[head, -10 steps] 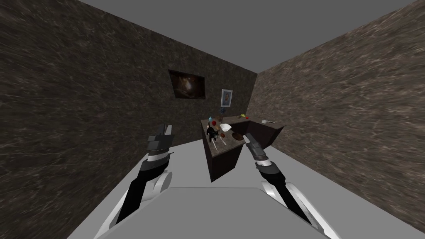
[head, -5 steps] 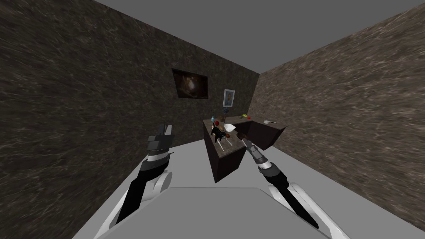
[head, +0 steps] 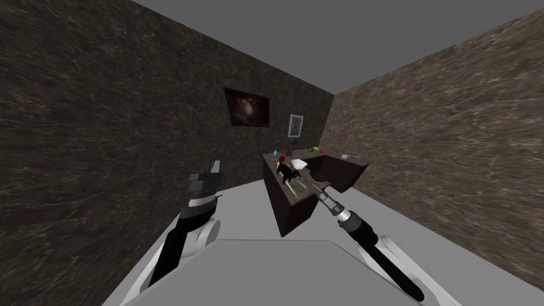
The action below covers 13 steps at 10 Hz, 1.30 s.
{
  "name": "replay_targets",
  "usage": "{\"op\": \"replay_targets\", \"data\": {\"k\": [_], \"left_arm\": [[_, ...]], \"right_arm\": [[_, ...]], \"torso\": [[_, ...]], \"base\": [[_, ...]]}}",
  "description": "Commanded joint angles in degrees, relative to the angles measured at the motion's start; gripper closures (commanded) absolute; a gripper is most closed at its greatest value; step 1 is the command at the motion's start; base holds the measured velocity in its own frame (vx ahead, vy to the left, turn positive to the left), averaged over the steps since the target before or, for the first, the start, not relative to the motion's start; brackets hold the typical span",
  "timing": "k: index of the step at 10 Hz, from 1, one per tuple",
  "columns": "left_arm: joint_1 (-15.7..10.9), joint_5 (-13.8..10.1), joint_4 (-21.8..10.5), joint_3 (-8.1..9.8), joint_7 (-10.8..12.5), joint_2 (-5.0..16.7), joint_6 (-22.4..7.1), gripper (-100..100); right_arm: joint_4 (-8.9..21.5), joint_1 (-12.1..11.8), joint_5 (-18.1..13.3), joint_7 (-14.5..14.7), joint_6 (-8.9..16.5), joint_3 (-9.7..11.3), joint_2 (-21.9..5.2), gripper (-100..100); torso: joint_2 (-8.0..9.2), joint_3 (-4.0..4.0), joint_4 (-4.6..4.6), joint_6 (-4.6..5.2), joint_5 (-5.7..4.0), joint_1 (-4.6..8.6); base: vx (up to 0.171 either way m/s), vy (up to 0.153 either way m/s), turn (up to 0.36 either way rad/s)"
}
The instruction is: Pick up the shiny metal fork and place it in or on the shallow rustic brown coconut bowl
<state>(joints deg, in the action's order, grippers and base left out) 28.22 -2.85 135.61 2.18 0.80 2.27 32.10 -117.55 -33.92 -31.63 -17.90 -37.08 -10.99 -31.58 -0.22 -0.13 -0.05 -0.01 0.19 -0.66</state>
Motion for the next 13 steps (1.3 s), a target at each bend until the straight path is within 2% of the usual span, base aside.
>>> {"op": "replay_targets", "data": {"k": [1,2,3,4,5,6,7,8,9,10,12,13], "left_arm": [[0.0,0.0,0.0,0.0,0.0,0.0,0.0,0],[0.0,0.0,0.0,0.0,0.0,0.0,0.0,0],[0.0,0.0,0.0,0.01,0.0,0.0,0.0,0],[0.0,0.0,0.0,0.01,0.0,0.0,0.0,0],[0.0,0.0,0.0,0.01,0.0,0.0,0.0,0],[0.0,0.0,0.0,0.0,0.0,0.0,0.0,0],[0.0,0.0,0.0,0.01,0.0,0.0,0.0,0],[0.0,0.0,0.0,0.01,0.0,0.0,0.0,0],[0.0,0.0,0.0,0.01,0.0,0.0,0.0,0],[0.0,0.0,0.0,0.01,0.0,0.0,0.0,0],[0.0,0.0,0.0,0.01,0.0,0.0,0.0,0],[0.0,0.0,0.0,0.01,0.0,0.0,0.0,0]], "right_arm": [[2.0,-0.4,-2.9,-1.4,-0.3,-0.7,-2.9,-100],[2.0,-0.4,-3.2,-1.4,-0.3,-0.7,-3.6,-100],[3.5,-0.9,-5.6,-2.5,-0.6,-1.2,-5.7,-100],[3.5,-0.9,-5.6,-2.5,-0.6,-1.2,-6.4,-100],[5.1,-1.4,-8.1,-3.7,-0.8,-1.6,-8.2,-100],[5.1,-1.4,-8.1,-3.7,-0.8,-1.6,-9.2,-100],[6.6,-2.0,-10.5,-5.0,-0.9,-2.0,-11.2,-100],[6.6,-2.0,-10.5,-5.0,-0.9,-2.0,-12.0,-100],[8.1,-2.5,-12.9,-6.2,-1.0,-2.4,-14.3,-100],[8.1,-2.5,-12.9,-6.2,-1.0,-2.4,-14.9,-100],[11.0,-3.7,-16.9,-8.9,-0.9,-2.9,-19.3,-100],[11.0,-3.7,-17.6,-8.9,-0.9,-2.9,-20.6,-100]], "torso": [[0.0,0.0,0.0,0.0,0.0,0.0],[-0.04,-0.02,0.0,0.01,-0.05,0.16],[-0.03,-0.01,-0.01,0.0,-0.08,0.29],[-0.01,0.0,0.0,0.01,-0.08,0.25],[-0.01,0.0,0.0,0.01,-0.08,0.31],[-0.06,-0.03,-0.01,0.0,-0.07,0.22],[-0.04,-0.02,-0.01,0.01,-0.07,0.3],[-0.08,-0.04,-0.01,0.0,-0.09,0.32],[-0.01,-0.01,0.0,0.02,-0.1,0.4],[-0.09,-0.04,-0.01,-0.01,-0.1,0.33],[-0.31,-0.17,-0.06,-0.01,-0.08,0.28],[-0.39,-0.23,-0.09,0.0,-0.07,0.21]], "base": [[0.064,0.126,-0.001],[0.056,0.1,-0.003],[0.052,0.118,0.002],[0.053,0.102,-0.01],[0.069,0.132,0.001],[0.062,0.106,-0.007],[0.073,0.102,-0.001],[0.051,0.076,-0.055],[0.076,0.103,0.006],[0.106,0.107,0.043],[0.154,0.126,0.003],[0.114,0.085,-0.01]]}}
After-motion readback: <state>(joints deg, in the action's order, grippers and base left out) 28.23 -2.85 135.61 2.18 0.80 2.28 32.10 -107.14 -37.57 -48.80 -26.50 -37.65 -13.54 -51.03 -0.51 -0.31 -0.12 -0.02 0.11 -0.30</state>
